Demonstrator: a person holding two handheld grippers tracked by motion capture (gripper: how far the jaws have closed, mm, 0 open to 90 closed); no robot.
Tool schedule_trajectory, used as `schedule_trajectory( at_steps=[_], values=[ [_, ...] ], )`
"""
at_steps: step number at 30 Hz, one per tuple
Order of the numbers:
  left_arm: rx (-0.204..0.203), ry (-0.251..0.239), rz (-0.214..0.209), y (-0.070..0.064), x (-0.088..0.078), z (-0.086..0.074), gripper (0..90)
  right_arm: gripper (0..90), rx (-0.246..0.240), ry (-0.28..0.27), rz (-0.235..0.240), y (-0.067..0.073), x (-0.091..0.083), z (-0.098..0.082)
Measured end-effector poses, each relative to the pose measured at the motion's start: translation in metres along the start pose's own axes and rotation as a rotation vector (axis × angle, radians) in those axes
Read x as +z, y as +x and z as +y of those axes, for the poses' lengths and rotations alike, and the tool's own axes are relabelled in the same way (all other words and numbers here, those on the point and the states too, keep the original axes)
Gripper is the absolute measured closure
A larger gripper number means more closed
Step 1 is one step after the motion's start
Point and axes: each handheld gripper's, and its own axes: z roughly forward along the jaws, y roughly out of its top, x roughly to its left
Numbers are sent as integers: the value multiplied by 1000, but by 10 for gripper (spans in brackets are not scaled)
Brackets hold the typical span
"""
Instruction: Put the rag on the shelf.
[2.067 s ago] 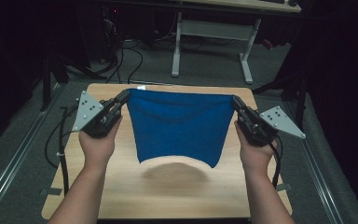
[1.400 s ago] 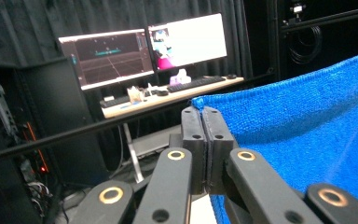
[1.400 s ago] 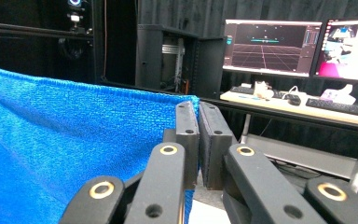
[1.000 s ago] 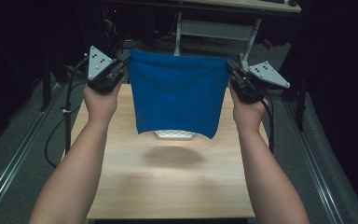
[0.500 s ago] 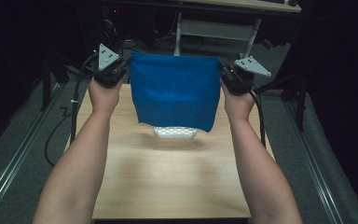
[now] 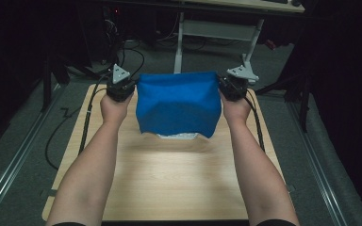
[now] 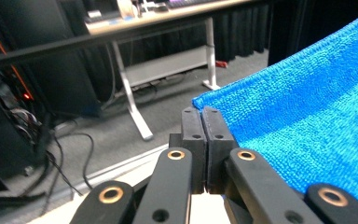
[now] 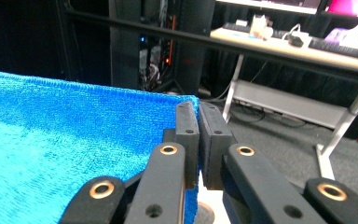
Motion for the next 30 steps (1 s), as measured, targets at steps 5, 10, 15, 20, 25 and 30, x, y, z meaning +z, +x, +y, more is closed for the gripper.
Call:
schedule_trajectory(
  at_steps=[5,10,15,20,25,30],
  values=[
    [-4,49,-30,-4,10,-21,896,880,13,34,23,-6,8,-23],
    [-12,59,-41,-9,14,-33,896,880,29,63,25,-8,12,-41],
    [-36,103,-55,-15,16,-57,896,880,35,113,41,-7,16,-66],
    [-52,126,-70,-20,15,-69,896,880,59,132,54,-5,15,-80],
    [-76,161,-101,-26,13,-79,896,880,125,146,71,-6,12,-96],
    [-95,162,-108,-30,11,-85,896,879,140,163,72,-6,8,-103]
  ],
)
